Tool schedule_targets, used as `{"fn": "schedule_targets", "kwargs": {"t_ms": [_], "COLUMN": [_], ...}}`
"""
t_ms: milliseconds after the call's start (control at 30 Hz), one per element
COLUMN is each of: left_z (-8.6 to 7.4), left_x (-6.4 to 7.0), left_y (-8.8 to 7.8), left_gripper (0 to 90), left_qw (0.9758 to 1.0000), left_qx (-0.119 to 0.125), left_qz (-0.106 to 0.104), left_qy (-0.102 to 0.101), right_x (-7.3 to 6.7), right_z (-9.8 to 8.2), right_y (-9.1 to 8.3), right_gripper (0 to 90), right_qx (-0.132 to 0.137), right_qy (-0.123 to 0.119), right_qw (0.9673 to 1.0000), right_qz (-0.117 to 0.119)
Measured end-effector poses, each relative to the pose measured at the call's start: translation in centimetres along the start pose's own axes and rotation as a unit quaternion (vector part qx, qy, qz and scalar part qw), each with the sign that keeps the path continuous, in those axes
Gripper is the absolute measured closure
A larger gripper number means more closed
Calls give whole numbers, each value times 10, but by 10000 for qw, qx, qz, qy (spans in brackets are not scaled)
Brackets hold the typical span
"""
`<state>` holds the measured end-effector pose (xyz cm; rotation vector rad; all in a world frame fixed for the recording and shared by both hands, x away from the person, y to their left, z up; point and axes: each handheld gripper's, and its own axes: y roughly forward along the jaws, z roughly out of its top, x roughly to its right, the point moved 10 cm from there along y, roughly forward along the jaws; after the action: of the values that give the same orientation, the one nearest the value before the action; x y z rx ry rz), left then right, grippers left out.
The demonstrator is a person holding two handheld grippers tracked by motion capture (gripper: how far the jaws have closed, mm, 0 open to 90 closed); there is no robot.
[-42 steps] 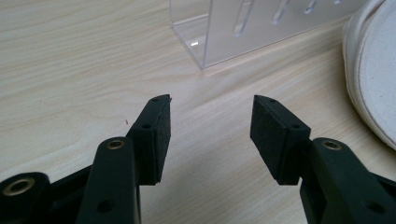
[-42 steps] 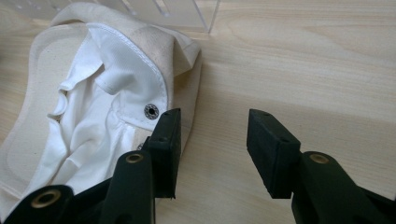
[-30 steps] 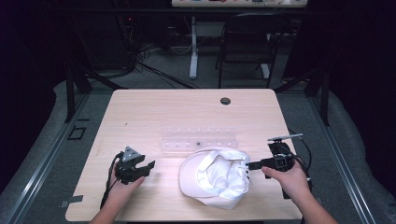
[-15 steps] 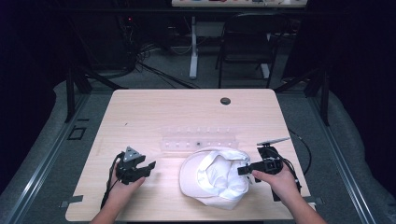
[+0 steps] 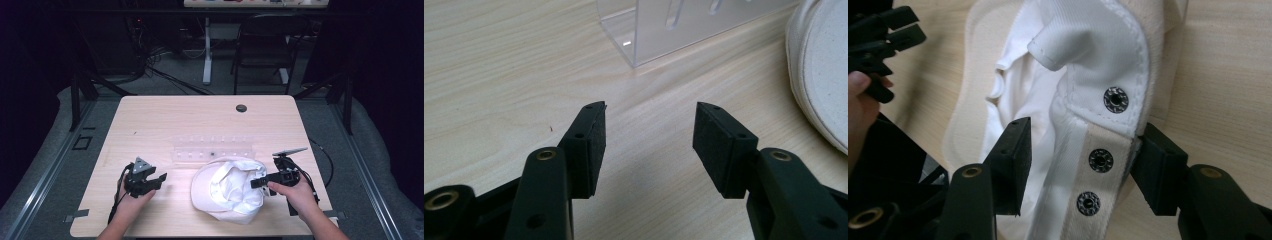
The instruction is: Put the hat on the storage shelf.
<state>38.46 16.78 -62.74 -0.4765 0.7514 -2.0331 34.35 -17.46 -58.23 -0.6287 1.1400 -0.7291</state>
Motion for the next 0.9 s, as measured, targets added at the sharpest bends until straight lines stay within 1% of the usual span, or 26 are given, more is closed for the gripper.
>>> {"fn": "schedule_targets", "kwargs": {"t_ms": [33,100,133,233,267,300,333,367,400,433,467,500,533,567,600,700,733,767,800,833,867,900], "left_z": [0,0,0,0,0,0,0,0,0,0,0,0,0,0,0,-1,-1,-1,-1,-1,-1,-1], "left_x": [0,0,0,0,0,0,0,0,0,1,1,1,1,1,1,0,0,0,0,0,0,1], "left_y": [0,0,0,0,0,0,0,0,0,0,0,0,0,0,0,1,1,1,1,0,0,0], "left_gripper": [470,470,470,470,469,469,468,468,468,468,468,467,467,467,467,467,467,467,467,467,467,467], "left_qw": [10000,10000,10000,10000,10000,10000,10000,10000,10000,10000,10000,10000,10000,10000,10000,10000,10000,10000,10000,10000,10000,10000], "left_qx": [-2,0,0,-1,-1,-3,-3,-4,-7,-8,-8,-8,-8,-11,-12,-16,-21,-25,-25,-30,-30,-28], "left_qz": [-2,2,2,2,2,0,0,-2,-2,-1,-1,-2,-2,1,1,2,3,5,5,1,1,4], "left_qy": [13,20,20,22,22,25,25,27,25,9,9,10,10,12,13,33,34,32,32,38,38,25], "right_x": [-4,-6,-9,-12,-14,-15,-15,-15,-16,-16,-16,-14,-14,-14,-14,-15,-15,-14,-14,-14,-14,-14], "right_z": [2,3,5,6,7,7,7,7,8,10,10,10,10,10,10,10,10,10,10,11,11,12], "right_y": [-5,-7,-11,-13,-14,-16,-16,-16,-16,-15,-15,-14,-14,-14,-13,-12,-13,-14,-14,-16,-16,-17], "right_gripper": [469,474,488,510,523,547,572,572,595,641,641,693,693,736,744,763,767,771,771,772,772,772], "right_qx": [38,62,54,58,78,-4,-13,-13,9,60,60,-4,-4,-32,3,-11,-39,-96,-96,-82,-82,-25], "right_qy": [11,24,47,95,160,91,93,93,109,201,201,138,138,208,266,294,255,170,170,108,108,118], "right_qw": [10000,10000,9999,9998,9996,9997,9997,9997,9997,9996,9996,9999,9999,9998,9996,9996,9997,9998,9998,9998,9998,9998], "right_qz": [44,71,135,192,202,238,246,246,220,170,170,98,98,58,43,36,48,-41,-41,-137,-137,-176]}}
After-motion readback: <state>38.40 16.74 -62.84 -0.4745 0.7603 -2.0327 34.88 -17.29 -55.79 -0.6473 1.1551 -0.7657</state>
